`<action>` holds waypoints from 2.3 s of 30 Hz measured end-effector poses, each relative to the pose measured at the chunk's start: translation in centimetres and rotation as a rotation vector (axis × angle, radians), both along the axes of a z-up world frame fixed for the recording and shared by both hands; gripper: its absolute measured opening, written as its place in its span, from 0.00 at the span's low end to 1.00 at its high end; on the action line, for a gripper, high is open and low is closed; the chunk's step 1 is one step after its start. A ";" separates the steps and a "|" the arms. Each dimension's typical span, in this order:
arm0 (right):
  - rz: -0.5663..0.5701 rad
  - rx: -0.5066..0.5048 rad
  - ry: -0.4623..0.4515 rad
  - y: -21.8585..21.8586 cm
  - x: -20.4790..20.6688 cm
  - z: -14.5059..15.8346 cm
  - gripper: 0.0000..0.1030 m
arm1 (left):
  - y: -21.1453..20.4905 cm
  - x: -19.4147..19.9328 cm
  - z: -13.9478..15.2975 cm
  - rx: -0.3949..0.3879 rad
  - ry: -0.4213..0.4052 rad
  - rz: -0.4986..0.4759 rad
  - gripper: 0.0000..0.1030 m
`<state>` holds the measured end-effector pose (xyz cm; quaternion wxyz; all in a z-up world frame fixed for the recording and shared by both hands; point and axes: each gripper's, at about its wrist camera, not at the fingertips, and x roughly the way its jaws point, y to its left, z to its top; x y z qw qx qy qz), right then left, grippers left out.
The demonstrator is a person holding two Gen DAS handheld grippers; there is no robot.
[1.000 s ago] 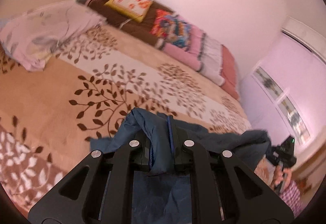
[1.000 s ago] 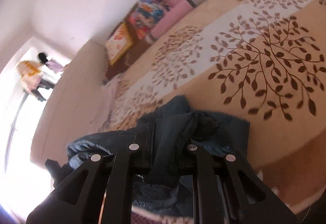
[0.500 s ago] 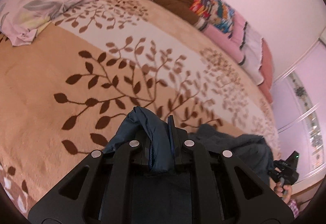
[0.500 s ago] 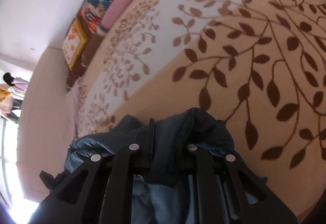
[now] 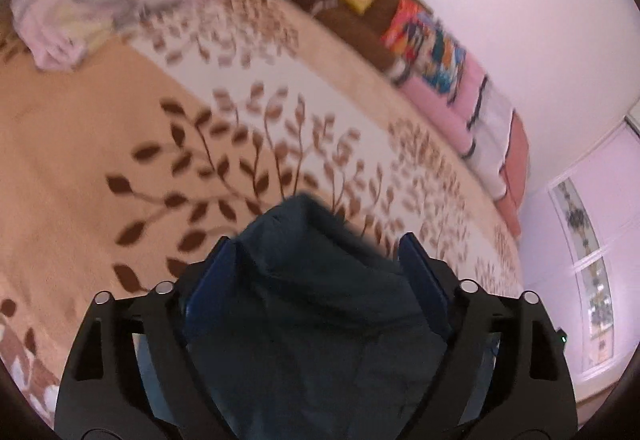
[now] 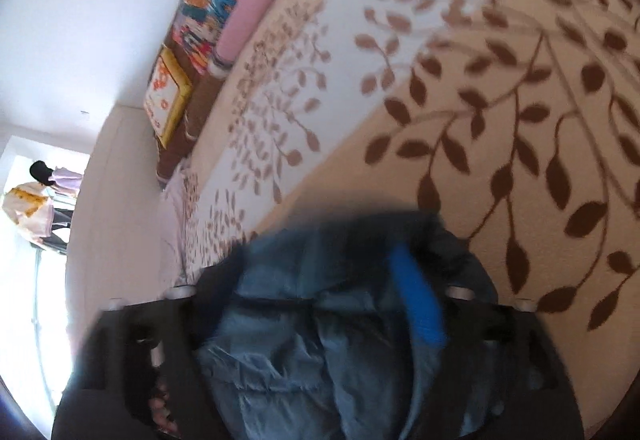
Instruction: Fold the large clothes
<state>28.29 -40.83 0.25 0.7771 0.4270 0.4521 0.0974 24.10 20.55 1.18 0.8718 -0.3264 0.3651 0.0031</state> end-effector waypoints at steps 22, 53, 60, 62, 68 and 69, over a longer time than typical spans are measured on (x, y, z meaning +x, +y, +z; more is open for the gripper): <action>0.164 -0.453 -0.100 8.1 -8.7 2.1 0.26 | -4.3 -14.2 0.7 0.356 -0.018 -0.172 0.25; -0.054 0.023 0.065 3.5 -25.0 -5.6 0.83 | -2.7 -19.7 -9.3 -0.219 0.175 0.084 0.90; -0.112 0.035 0.085 3.5 -21.9 -7.3 0.81 | -3.0 -17.9 -9.5 -0.205 0.170 0.126 0.84; -0.105 0.006 0.083 3.6 -21.4 -7.2 0.63 | -2.7 -18.1 -9.2 -0.189 0.145 0.119 0.56; -0.057 0.002 0.030 3.5 -22.2 -6.1 0.30 | -3.3 -20.0 -6.2 -0.137 0.031 0.037 0.18; -0.045 -0.012 0.023 3.7 -22.7 -5.6 0.28 | -3.3 -20.6 -5.8 -0.127 0.024 0.029 0.18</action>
